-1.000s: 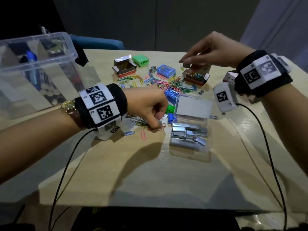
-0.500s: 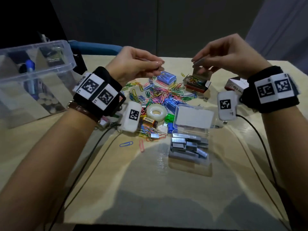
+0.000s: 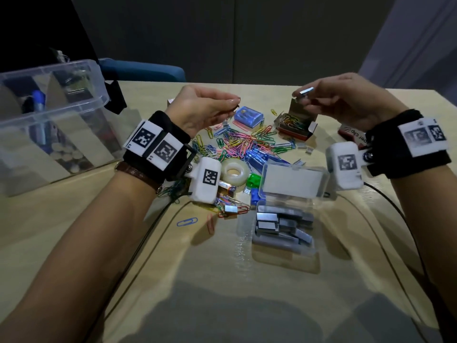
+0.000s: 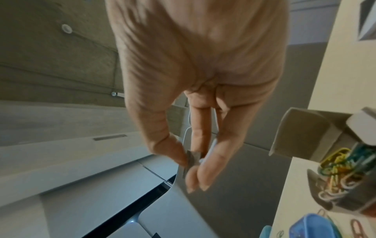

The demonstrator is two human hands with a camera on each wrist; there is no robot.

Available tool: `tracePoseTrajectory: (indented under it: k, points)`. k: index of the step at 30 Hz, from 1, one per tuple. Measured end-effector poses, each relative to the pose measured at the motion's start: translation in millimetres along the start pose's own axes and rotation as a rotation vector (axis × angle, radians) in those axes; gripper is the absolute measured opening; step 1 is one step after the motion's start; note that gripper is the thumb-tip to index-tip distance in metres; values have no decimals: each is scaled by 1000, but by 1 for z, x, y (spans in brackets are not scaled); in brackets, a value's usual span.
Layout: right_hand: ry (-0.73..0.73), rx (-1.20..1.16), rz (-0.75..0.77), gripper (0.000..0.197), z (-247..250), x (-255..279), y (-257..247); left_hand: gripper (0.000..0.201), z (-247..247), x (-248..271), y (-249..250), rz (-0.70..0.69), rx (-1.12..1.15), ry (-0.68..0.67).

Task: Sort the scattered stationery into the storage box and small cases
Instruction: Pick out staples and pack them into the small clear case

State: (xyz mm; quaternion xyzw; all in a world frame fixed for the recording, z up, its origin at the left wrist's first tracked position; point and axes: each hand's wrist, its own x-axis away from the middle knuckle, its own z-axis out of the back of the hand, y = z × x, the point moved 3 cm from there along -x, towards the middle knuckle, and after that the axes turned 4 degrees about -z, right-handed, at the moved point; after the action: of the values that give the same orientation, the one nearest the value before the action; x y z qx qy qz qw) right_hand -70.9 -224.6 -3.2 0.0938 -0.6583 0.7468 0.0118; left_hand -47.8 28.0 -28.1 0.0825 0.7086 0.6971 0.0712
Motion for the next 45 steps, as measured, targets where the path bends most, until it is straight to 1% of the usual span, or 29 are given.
tracePoseTrajectory:
  k: [2,4,7,10,14,16,20,23,26,28,31,33,40,43,45]
  points:
    - [-10,-48,-6,18,-2,-1,1,12,0,0,-3,31,45,10]
    - [-36,-23,11,16,-3,-2,2,13,-2,1,-5,56,90,2]
    - [-56,199,82,18,-5,-1,5,7,-7,3,-8,94,146,5]
    - [-69,357,216,19,-12,3,4,7,-12,4,-10,142,187,10]
    - [-87,379,366,28,-23,8,1,25,-17,7,-10,178,310,26]
    - [-83,363,399,31,-26,8,1,30,-21,8,-10,187,357,23]
    - [-79,335,391,28,-30,5,5,32,-27,12,-9,186,357,20]
    - [-71,306,404,29,-33,4,8,36,-28,14,-9,190,314,30]
    - [-66,298,406,28,-35,2,10,35,-28,15,-11,196,277,37]
    - [-62,295,404,27,-35,1,11,32,-29,15,-12,199,224,36]
    - [-55,297,407,25,-35,0,14,21,-29,15,-15,209,158,30]
    - [-56,305,416,24,-35,-1,14,20,-29,14,-16,211,134,29]
    - [-144,309,415,28,-38,0,15,26,-32,15,-17,238,169,50]
    - [-138,309,424,35,-38,0,14,38,-35,16,-20,248,191,44]
    - [-146,322,430,35,-39,0,14,44,-37,16,-21,252,206,39]
